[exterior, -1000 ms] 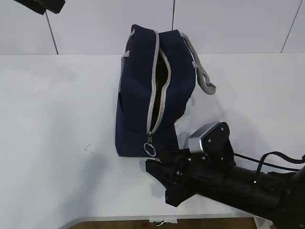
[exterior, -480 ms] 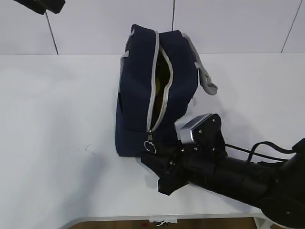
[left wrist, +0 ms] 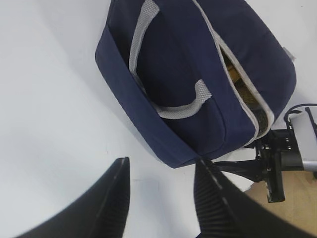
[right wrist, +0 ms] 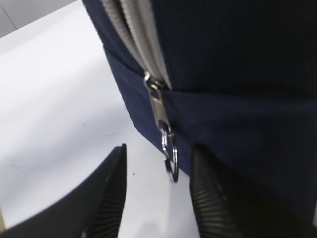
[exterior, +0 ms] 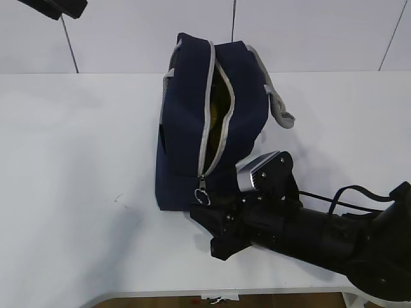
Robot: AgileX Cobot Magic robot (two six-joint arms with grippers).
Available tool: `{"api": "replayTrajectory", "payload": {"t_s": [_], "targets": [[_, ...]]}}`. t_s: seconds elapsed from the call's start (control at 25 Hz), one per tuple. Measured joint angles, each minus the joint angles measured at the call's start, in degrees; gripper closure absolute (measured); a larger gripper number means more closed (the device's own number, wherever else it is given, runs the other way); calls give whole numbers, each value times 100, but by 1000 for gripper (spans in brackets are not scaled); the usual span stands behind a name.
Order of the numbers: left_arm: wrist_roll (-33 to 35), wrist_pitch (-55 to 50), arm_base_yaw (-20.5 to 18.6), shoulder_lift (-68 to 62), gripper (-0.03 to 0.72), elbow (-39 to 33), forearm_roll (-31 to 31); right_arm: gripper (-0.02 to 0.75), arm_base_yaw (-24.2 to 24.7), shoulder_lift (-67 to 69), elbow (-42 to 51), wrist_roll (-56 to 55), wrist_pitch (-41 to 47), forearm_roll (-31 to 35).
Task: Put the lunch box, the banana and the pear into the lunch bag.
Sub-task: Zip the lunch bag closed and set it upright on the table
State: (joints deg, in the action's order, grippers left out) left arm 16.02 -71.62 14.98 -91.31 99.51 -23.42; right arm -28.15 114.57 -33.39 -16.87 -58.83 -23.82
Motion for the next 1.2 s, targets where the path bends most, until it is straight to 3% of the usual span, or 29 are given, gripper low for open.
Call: {"api": "replayTrajectory", "payload": {"t_s": [0.36, 0.72, 1.2], "targets": [[0, 0, 0, 0, 364, 0, 98, 537, 0, 0, 0, -82, 9, 0], [-22, 0, 0, 0, 364, 0, 98, 731, 0, 0, 0, -205, 9, 12], [-104, 0, 0, 0, 365, 0, 98, 748, 0, -430, 150, -643, 475, -275]]}}
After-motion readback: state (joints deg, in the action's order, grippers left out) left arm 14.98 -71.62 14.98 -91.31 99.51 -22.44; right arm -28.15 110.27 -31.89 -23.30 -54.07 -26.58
